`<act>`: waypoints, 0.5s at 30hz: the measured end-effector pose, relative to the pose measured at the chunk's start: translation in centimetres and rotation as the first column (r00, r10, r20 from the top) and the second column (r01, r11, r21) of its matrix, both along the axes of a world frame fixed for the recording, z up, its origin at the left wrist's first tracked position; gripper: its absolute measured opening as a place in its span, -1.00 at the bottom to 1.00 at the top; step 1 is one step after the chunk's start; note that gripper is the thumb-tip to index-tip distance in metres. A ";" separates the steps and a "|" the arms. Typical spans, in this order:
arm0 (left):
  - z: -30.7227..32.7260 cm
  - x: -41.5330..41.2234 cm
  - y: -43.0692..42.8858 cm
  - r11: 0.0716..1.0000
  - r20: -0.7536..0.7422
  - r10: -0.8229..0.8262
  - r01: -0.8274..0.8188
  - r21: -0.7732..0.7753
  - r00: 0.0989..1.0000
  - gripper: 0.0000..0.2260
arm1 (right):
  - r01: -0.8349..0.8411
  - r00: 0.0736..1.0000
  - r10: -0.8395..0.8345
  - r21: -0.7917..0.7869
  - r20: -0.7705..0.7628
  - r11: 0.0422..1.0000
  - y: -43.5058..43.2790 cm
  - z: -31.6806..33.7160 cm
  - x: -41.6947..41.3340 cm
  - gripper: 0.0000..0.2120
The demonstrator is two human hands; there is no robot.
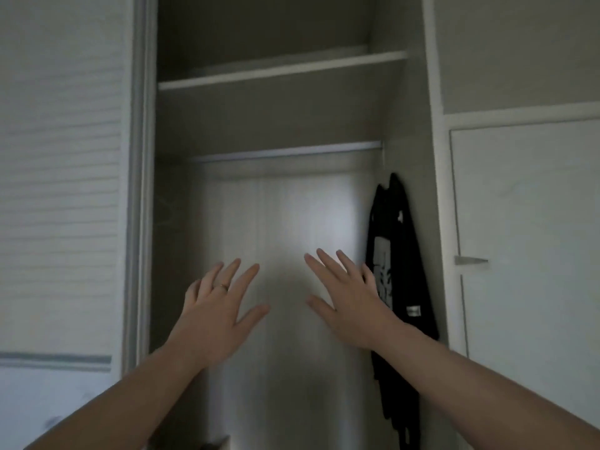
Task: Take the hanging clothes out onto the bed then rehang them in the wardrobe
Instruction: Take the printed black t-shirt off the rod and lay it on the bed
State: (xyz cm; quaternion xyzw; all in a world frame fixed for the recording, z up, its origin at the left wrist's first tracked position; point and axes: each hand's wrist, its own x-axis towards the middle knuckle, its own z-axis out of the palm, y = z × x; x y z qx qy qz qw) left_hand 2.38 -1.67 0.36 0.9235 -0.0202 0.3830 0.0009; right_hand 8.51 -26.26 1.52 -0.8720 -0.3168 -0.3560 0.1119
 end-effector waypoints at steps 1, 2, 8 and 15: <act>1.3 1.5 -0.2 1.000 0.010 -0.008 0.008 0.008 1.000 -0.35 | 0.023 0.999 -0.023 0.008 0.023 1.000 -0.4 1.7 1.0 -0.39; 2.5 2.9 -0.4 1.000 0.018 -0.016 0.016 0.016 1.000 -0.35 | 0.040 0.998 -0.041 0.021 0.041 0.999 -0.7 3.4 2.0 -0.39; 9.1 11.8 -2.2 0.997 0.053 -0.072 0.072 0.001 0.996 -0.35 | 0.142 0.983 -0.150 0.086 0.104 0.986 -2.9 13.5 7.6 -0.40; 14.0 21.4 -5.7 0.988 0.123 -0.151 0.147 0.040 0.981 -0.34 | 0.330 0.936 -0.342 0.134 0.081 0.935 -4.6 21.2 12.8 -0.39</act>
